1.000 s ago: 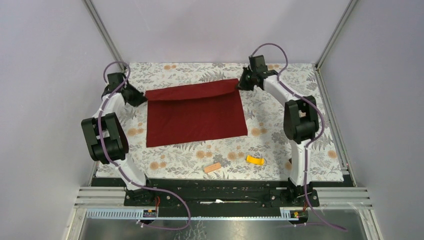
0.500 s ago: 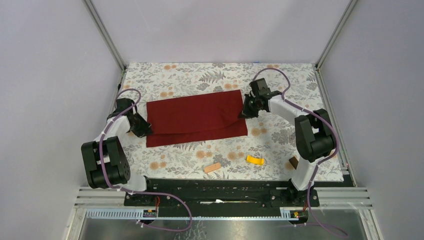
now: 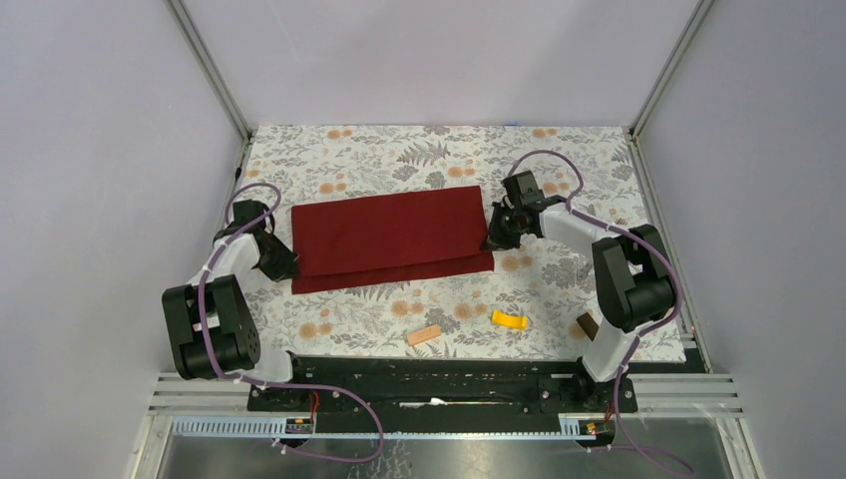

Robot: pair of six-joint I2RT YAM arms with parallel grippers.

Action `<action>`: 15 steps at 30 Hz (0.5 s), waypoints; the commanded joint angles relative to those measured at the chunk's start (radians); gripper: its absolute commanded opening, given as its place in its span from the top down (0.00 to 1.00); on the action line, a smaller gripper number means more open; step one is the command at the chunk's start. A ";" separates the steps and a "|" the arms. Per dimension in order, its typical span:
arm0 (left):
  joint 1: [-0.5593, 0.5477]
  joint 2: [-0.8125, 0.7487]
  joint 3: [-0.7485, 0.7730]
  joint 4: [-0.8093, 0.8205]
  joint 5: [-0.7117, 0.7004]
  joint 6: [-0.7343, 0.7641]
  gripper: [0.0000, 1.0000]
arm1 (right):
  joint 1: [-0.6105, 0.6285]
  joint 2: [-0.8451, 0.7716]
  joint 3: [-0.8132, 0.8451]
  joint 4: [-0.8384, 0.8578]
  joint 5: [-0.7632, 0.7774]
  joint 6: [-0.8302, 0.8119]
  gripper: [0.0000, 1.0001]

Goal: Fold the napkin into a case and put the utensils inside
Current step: Fold the crumpled napkin at the center of the board.

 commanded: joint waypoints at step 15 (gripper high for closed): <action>0.007 0.005 -0.041 -0.065 -0.076 -0.131 1.00 | 0.014 0.021 -0.058 0.062 -0.017 -0.006 1.00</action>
